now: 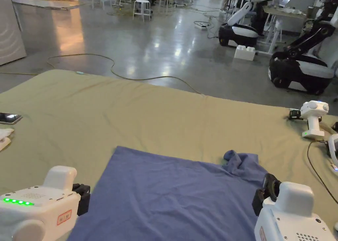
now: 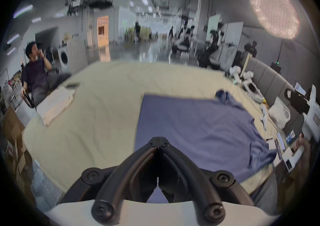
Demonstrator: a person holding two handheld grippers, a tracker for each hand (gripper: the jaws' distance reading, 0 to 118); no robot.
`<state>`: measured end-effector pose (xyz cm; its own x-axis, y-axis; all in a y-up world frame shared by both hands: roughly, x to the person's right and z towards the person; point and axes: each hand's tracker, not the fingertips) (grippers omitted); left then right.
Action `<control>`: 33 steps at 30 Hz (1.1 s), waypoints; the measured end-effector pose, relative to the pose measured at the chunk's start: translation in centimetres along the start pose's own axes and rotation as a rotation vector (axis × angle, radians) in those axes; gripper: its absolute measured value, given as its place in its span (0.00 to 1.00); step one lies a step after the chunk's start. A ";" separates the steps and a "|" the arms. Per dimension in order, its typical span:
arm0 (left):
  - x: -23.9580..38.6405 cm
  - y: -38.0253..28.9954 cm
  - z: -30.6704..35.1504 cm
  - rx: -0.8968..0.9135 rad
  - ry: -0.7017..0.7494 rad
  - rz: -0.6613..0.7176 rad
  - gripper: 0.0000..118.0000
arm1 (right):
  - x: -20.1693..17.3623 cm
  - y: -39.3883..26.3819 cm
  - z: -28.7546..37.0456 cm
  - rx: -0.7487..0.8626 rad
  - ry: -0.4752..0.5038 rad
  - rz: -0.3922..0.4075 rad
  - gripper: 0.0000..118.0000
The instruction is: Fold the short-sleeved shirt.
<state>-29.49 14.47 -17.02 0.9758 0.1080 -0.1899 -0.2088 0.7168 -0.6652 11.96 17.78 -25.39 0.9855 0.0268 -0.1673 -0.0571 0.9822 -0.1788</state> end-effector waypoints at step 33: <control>-3.2 -8.8 -6.7 -0.410 0.090 0.096 0.07 | 11.5 -8.9 3.7 -0.564 -0.063 0.010 0.62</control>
<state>-31.18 3.23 -15.37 0.9450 0.0875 -0.3151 -0.3245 0.3710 -0.8701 24.39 10.02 -22.12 0.9911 0.0637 -0.1167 -0.1260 0.7308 -0.6709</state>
